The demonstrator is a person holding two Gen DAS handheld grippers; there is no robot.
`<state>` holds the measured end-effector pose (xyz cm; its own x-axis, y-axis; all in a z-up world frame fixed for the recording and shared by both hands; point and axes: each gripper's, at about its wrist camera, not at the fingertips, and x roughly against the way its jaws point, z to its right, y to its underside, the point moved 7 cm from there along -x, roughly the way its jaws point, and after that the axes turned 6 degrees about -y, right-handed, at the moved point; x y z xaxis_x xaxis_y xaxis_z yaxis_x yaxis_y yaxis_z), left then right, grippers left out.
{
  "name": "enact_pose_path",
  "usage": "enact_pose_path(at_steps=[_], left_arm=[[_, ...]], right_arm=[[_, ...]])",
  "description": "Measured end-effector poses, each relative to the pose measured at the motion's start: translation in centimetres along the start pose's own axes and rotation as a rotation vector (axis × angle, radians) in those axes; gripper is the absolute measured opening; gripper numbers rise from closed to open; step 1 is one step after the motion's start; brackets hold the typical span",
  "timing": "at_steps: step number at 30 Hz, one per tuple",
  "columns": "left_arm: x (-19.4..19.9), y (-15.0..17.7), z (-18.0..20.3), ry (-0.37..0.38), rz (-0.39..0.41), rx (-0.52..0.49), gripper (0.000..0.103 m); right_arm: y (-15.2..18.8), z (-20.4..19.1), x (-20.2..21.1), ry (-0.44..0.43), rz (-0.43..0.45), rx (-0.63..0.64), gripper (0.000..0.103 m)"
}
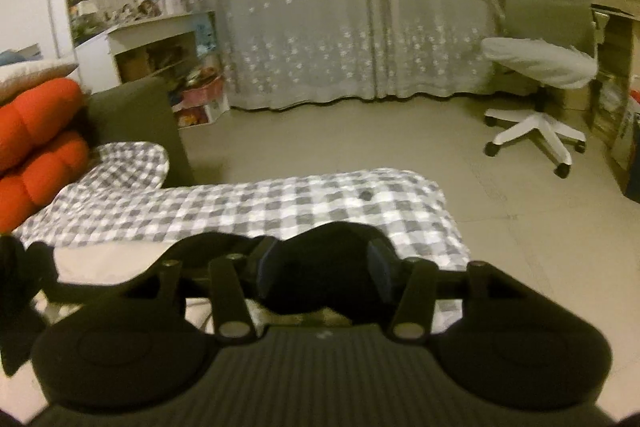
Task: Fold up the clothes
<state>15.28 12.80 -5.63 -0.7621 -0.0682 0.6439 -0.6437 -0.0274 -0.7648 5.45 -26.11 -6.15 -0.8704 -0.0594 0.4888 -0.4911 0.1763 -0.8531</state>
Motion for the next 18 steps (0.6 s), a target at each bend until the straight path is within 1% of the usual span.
enact_pose_path(at_steps=[4,6,7,8,11,12,14,16,18], left_arm=[[0.8,-1.1,-1.5,-0.031,0.021,-0.003,0.013],[1.2,-1.8,-2.4,-0.059,0.035,-0.005,0.013],[1.3,-2.1,-2.9,-0.090,0.048,-0.015,0.008],[1.5,-2.5,-3.4,-0.132,0.065,-0.030,0.006],[1.7,-3.5,-5.0,-0.240,0.122,-0.086,0.006],[1.6,-3.7,-5.5,-0.267,0.130,-0.102,0.006],[1.0,-3.9,-6.4,-0.299,0.120,-0.119,0.006],[0.2,-4.0,-7.2,-0.315,0.105,-0.111,0.007],[-0.4,-3.9,-7.8,-0.313,0.080,-0.086,0.013]], right_arm=[[0.2,-1.6,0.2,-0.054,-0.010,0.047,0.053],[0.3,-2.6,0.1,-0.082,-0.016,0.077,0.054],[0.3,-3.1,0.1,-0.095,-0.018,0.096,0.054],[0.5,-3.7,0.0,-0.109,-0.021,0.117,0.054],[0.9,-5.5,-0.2,-0.154,-0.034,0.177,0.054],[1.1,-6.0,-0.2,-0.171,-0.041,0.192,0.054],[1.5,-7.1,-0.4,-0.205,-0.054,0.221,0.054],[1.7,-8.2,-0.8,-0.228,-0.067,0.247,0.054],[2.1,-8.8,-1.0,-0.260,-0.085,0.251,0.054]])
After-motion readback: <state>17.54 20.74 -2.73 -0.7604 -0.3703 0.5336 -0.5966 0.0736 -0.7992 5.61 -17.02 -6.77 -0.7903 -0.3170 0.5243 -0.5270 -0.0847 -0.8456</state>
